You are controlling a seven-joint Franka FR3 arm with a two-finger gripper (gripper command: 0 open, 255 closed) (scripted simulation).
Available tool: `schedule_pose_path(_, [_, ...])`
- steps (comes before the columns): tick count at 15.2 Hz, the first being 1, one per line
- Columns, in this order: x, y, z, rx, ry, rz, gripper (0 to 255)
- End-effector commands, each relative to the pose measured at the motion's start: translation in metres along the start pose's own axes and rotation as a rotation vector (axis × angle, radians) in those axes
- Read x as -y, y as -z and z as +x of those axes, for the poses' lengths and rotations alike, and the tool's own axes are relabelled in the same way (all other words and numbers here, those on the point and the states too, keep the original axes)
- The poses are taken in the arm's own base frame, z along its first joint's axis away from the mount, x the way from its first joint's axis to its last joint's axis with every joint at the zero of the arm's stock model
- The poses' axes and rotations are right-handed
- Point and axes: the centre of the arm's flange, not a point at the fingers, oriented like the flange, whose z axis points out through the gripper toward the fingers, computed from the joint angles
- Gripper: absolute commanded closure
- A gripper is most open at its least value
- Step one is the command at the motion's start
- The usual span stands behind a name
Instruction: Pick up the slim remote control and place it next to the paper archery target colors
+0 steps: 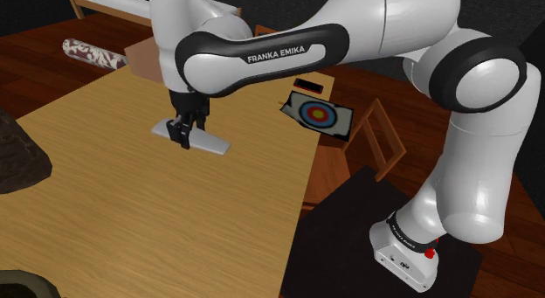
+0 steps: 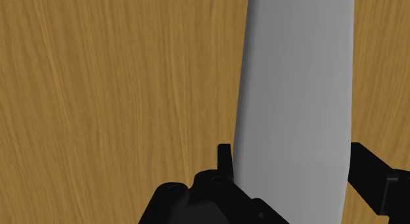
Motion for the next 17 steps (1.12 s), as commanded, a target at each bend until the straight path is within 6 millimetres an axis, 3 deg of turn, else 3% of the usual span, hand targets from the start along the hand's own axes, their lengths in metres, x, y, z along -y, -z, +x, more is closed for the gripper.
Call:
schedule_pose_path(1, [0.000,0.012,0.001,0.000,0.000,0.000,255])
schedule_pose_path(3, [0.001,0.017,0.001,0.000,0.000,0.000,255])
schedule_pose_path(17, [-0.127,0.021,-0.134,0.000,0.000,0.000,255])
